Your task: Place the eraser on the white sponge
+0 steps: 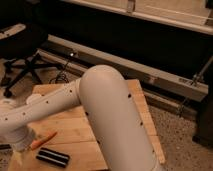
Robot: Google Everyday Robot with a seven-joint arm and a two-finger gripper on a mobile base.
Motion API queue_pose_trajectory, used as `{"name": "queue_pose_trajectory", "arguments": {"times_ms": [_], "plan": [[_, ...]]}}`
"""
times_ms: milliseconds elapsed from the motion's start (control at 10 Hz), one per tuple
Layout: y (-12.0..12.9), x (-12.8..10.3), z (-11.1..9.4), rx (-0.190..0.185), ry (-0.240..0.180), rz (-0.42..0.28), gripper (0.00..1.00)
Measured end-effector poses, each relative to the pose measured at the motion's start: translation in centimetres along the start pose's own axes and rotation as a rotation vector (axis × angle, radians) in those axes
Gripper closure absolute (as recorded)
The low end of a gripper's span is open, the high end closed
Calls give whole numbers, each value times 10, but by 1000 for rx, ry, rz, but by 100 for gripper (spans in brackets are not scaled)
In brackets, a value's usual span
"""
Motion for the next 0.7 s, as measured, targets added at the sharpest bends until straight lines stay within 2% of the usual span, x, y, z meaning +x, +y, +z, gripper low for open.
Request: {"name": "queue_pose_trajectory", "arguments": {"times_ms": [300, 500, 700], "plan": [[-11, -18, 27, -33, -75, 24, 20], [-16, -20, 41, -33, -82, 17, 20], [-16, -17, 52, -67, -73, -4, 20]]}}
